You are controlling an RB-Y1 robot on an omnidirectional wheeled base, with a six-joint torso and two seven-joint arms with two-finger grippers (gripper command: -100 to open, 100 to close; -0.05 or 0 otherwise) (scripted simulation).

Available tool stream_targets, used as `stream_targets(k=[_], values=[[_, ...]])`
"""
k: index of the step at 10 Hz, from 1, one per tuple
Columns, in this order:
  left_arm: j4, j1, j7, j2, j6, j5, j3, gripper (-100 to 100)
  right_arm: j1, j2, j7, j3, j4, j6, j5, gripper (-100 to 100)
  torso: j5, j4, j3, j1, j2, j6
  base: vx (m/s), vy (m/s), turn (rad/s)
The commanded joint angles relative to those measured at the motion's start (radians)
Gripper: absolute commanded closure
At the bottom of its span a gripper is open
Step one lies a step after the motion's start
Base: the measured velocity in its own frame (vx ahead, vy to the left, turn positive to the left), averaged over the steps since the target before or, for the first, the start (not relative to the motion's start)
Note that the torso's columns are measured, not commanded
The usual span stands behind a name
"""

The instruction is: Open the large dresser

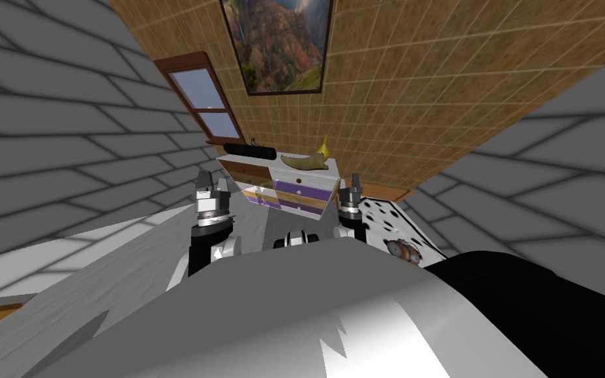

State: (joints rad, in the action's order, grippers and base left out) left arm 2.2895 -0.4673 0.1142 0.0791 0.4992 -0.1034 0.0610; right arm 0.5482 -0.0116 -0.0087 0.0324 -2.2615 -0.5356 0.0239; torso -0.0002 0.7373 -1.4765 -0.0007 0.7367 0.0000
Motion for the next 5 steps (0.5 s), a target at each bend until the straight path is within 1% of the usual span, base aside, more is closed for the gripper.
stream_targets(k=[1, 2, 5], values=[[-0.07, 0.004, 0.015, 0.056, 0.007, 0.001, -0.013, -100, 0.0, 0.0, 0.0, 0.0, 0.0, 0.0, 0.0, 0, 0.0, 0.0, 0.0, 0.0, 0.001, 0.0, 0.075, -0.062, -0.067], [-0.07, 0.004, 0.015, 0.056, 0.007, 0.001, -0.013, -100, 0.0, 0.0, 0.0, 0.0, 0.0, 0.0, 0.0, 0, 0.0, 0.0, 0.0, -0.001, 0.0, 0.0, 0.068, -0.054, -0.043], [-0.144, 0.016, 0.031, 0.076, 0.007, 0.001, -0.025, -100, 0.0, 0.0, 0.0, 0.0, 0.0, 0.0, 0.0, 0, 0.0, 0.001, 0.001, 0.001, 0.002, 0.0, 0.056, -0.048, -0.058]])
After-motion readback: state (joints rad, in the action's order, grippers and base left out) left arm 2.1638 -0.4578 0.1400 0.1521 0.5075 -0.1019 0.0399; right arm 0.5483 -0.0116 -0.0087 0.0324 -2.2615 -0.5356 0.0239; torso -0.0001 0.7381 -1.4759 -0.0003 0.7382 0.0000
